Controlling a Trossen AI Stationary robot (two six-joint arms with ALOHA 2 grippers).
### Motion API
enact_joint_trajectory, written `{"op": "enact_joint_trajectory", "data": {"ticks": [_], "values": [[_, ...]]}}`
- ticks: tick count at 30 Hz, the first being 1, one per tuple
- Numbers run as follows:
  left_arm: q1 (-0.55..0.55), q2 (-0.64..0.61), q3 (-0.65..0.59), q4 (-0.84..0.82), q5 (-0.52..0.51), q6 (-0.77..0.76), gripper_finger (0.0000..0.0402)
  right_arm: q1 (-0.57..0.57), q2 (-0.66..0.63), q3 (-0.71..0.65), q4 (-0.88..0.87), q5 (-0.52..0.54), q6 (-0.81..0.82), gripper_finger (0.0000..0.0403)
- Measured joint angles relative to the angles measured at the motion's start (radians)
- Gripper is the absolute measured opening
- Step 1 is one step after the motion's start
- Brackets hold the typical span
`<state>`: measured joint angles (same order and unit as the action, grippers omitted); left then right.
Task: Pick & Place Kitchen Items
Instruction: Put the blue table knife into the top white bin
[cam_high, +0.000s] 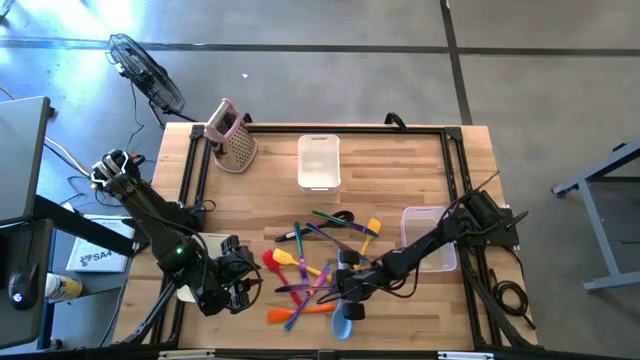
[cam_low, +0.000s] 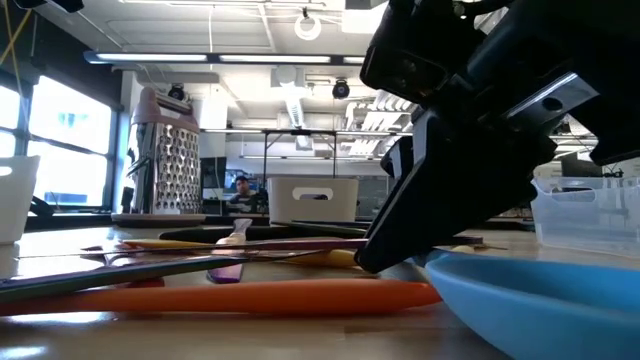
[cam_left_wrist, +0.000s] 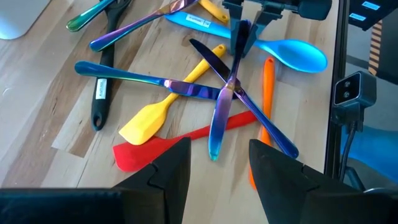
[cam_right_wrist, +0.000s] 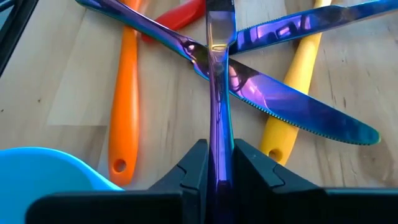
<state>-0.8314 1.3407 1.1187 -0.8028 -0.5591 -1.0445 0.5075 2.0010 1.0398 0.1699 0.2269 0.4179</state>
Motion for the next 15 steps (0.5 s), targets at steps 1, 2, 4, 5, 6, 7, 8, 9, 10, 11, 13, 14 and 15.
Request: {"op": "enact_joint_trajectory", "data": {"ticks": [1,2,4,5,6,7,8,9,10,11,13,14,15], "values": [[0.0,0.0,0.0,0.0,0.0,0.0,0.0159,0.0,0.0,0.0,0.003,0.002,-0.002,0.0049],[0.0,0.0,0.0,0.0,0.0,0.0,0.0159,0.0,0.0,0.0,0.01,0.002,-0.005,0.0049],[0.0,0.0,0.0,0.0,0.0,0.0,0.0159,0.001,0.0,0.0,0.021,0.002,-0.018,0.0049],[0.0,0.0,0.0,0.0,0.0,0.0,0.0159,0.002,0.0,0.0,0.026,0.002,-0.019,0.0049],[0.0,0.0,0.0,0.0,0.001,0.0,0.0159,0.003,0.0,0.0,0.026,0.008,-0.021,0.0049],[0.0,0.0,0.0,0.0,0.001,0.0,0.0159,0.004,-0.003,0.0,0.026,0.013,-0.022,0.0049],[0.0,0.0,0.0,0.0,0.001,0.0,0.0159,0.007,-0.008,0.0,0.025,0.017,-0.025,0.0049],[0.0,0.0,0.0,0.0,0.001,0.0,0.0159,0.01,-0.014,0.0,0.025,0.026,-0.029,0.0049],[0.0,0.0,0.0,0.0,0.001,0.0,0.0159,0.013,-0.022,0.0,0.027,0.032,-0.034,0.0049],[0.0,0.0,0.0,0.0,0.001,0.0,0.0159,0.017,-0.033,0.0,0.026,0.038,-0.042,0.0049],[0.0,0.0,0.0,0.0,0.001,0.0,0.0159,0.028,-0.055,0.0,0.026,0.057,-0.057,0.0049],[0.0,0.0,0.0,-0.001,0.0,0.0,0.0159,0.034,-0.069,0.0,0.021,0.073,-0.066,0.0049],[0.0,0.0,0.0,-0.001,-0.001,0.0,0.0159,0.04,-0.085,0.0,0.015,0.086,-0.076,0.0049]]}}
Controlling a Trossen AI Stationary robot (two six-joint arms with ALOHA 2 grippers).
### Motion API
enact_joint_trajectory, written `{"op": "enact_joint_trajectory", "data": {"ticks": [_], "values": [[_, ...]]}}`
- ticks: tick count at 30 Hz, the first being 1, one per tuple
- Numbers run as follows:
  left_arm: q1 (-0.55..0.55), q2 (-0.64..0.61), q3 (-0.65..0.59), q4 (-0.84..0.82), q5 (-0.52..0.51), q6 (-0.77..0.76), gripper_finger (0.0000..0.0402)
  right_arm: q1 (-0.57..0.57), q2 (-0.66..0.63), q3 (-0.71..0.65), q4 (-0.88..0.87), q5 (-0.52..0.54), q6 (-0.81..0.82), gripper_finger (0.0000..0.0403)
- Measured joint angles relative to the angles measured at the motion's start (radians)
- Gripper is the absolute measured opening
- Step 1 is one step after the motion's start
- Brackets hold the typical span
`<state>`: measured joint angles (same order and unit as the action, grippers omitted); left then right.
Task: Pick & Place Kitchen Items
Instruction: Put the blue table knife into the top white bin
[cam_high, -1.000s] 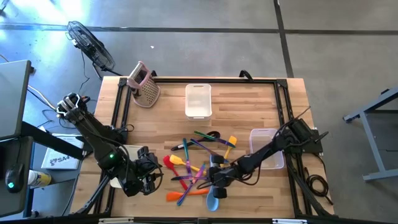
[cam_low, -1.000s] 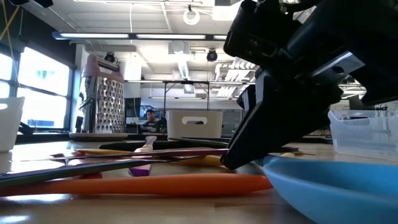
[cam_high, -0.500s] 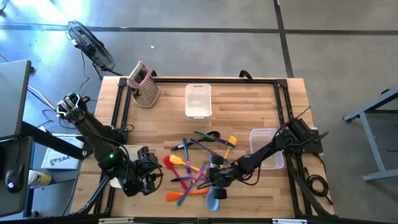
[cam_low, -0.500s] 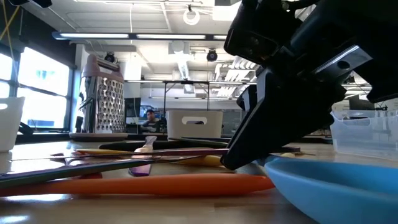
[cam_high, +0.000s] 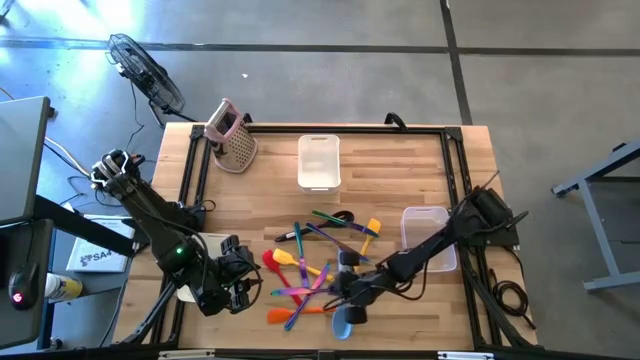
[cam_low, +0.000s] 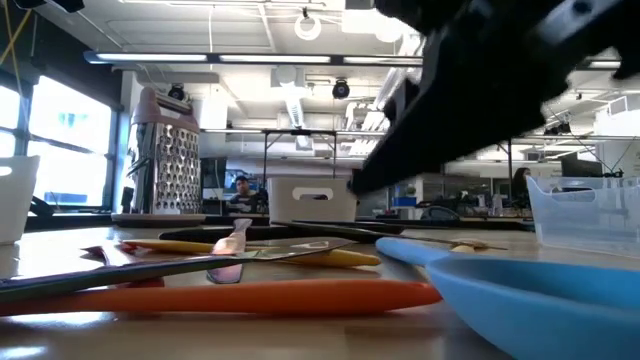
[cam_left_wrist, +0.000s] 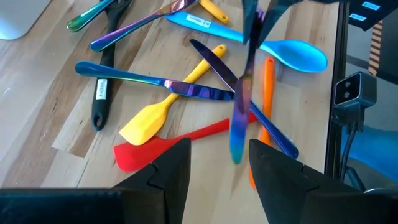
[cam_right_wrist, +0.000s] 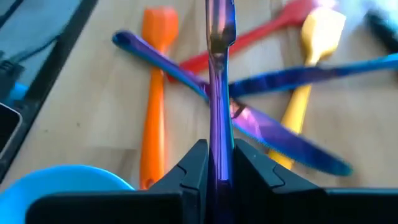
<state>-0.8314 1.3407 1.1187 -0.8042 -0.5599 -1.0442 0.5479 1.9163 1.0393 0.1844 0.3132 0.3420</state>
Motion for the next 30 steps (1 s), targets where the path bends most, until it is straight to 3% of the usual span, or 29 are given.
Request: {"op": "enact_joint_trajectory", "data": {"ticks": [10,16,24,30], "values": [[-0.001,0.0,0.0,0.002,-0.093,0.177,0.0159,0.068,-0.132,0.001,0.0,0.143,-0.084,0.0049],[-0.021,0.017,0.0,0.075,-0.156,0.519,0.0159,0.075,-0.138,0.002,-0.013,0.156,-0.079,0.0049],[-0.02,0.109,0.0,0.204,-0.103,1.009,0.0159,0.072,-0.138,0.002,-0.023,0.157,-0.077,0.0049],[-0.02,0.162,0.0,0.225,-0.185,1.118,0.0159,0.071,-0.138,0.002,-0.023,0.158,-0.077,0.0049]]}}
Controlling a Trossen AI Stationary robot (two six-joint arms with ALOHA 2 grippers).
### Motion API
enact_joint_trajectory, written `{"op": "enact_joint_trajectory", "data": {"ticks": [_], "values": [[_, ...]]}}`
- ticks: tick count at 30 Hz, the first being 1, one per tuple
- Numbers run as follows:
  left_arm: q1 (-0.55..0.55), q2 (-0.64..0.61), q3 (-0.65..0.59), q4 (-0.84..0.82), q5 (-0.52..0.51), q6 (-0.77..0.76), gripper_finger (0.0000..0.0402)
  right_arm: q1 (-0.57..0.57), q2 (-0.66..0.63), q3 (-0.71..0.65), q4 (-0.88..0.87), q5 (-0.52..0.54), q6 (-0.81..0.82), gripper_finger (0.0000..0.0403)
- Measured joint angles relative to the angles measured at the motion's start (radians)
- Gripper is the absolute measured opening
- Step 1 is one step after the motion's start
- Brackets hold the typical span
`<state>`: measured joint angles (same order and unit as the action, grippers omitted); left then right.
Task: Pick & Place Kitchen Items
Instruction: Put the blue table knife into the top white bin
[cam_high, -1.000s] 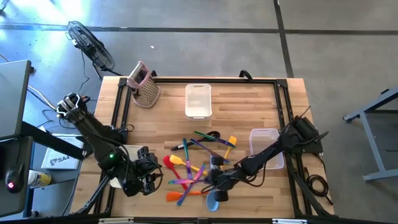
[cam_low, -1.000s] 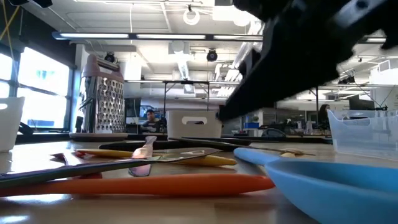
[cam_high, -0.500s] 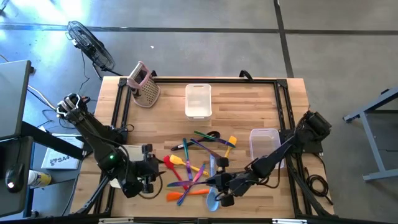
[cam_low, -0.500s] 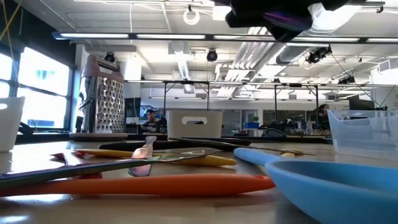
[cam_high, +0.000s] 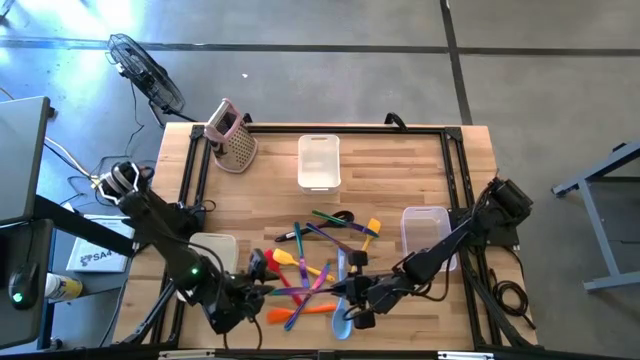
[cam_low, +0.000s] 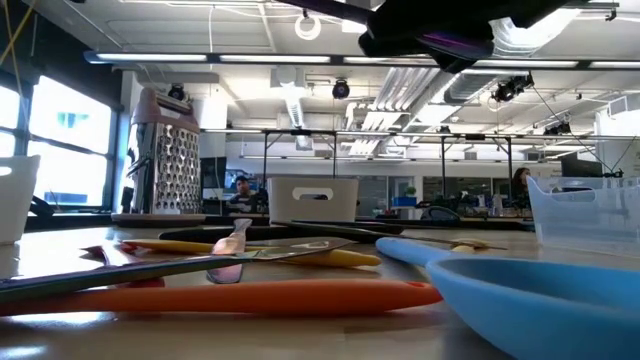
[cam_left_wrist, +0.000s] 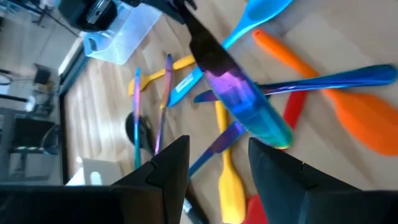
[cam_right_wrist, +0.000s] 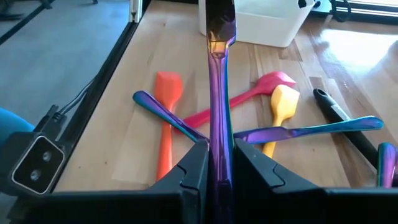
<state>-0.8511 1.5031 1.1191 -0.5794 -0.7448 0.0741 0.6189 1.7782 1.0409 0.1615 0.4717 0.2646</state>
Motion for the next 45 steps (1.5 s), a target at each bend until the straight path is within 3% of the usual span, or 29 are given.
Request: {"op": "enact_joint_trajectory", "data": {"ticks": [7,17,45], "values": [[-0.033,0.006,0.0,0.072,-0.034,0.001,0.0159,0.001,0.0,0.0,0.002,-0.004,-0.004,0.0049],[-0.128,0.006,0.0,0.033,-0.109,0.003,0.0159,-0.009,0.0,0.0,-0.003,0.002,-0.005,0.0049],[-0.019,0.085,0.0,0.069,-0.143,0.034,0.0159,-0.033,0.0,0.0,-0.001,-0.009,0.004,0.0052]]}}
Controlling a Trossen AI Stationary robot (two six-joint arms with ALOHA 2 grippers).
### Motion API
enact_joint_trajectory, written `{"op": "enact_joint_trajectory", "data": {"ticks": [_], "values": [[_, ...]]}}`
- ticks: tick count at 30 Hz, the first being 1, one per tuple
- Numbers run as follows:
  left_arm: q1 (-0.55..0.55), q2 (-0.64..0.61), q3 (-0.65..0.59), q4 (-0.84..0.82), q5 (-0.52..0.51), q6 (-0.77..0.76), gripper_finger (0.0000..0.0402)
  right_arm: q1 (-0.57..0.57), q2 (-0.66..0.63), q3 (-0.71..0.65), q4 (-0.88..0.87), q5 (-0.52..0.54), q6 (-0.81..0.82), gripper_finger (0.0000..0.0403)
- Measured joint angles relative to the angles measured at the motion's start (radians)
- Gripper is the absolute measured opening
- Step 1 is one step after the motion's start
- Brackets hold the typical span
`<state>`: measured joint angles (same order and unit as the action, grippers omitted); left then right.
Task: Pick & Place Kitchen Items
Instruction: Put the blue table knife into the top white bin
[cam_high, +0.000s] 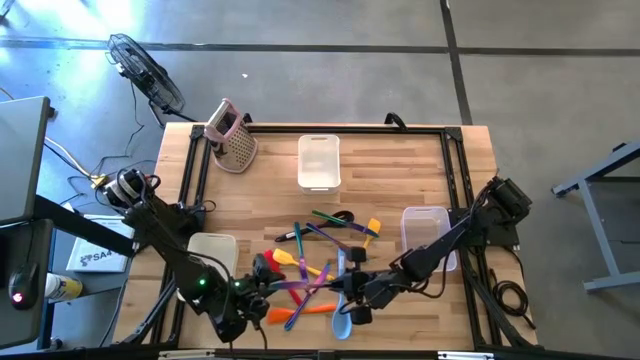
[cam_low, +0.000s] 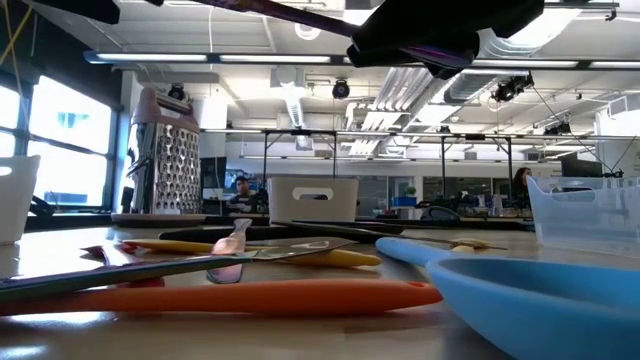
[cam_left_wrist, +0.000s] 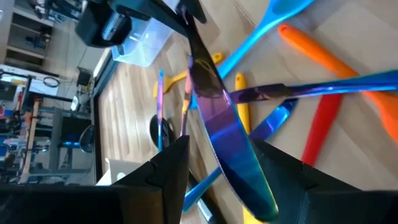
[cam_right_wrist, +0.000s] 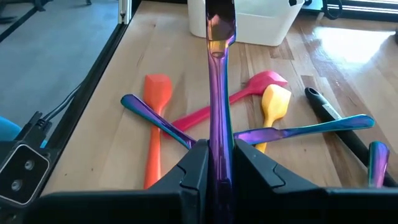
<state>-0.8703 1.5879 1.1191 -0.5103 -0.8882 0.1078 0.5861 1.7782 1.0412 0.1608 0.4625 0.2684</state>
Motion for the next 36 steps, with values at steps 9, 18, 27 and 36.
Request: {"op": "enact_joint_trajectory", "data": {"ticks": [9,18,27,36], "values": [[0.0,0.0,0.0,0.045,-0.02,0.018,0.0159,0.0,0.0,0.0,-0.01,0.0,0.0,0.0052],[0.022,0.0,0.0,0.049,-0.017,0.03,0.0159,-0.001,0.0,0.0,-0.014,0.002,0.001,0.0052],[0.066,0.001,0.0,0.071,-0.014,-0.004,0.0159,-0.007,0.0,0.0,-0.014,0.006,0.021,0.0052],[0.065,0.001,0.0,0.062,-0.035,0.001,0.0135,-0.028,0.0,0.0,-0.013,-0.032,0.027,0.0052]]}}
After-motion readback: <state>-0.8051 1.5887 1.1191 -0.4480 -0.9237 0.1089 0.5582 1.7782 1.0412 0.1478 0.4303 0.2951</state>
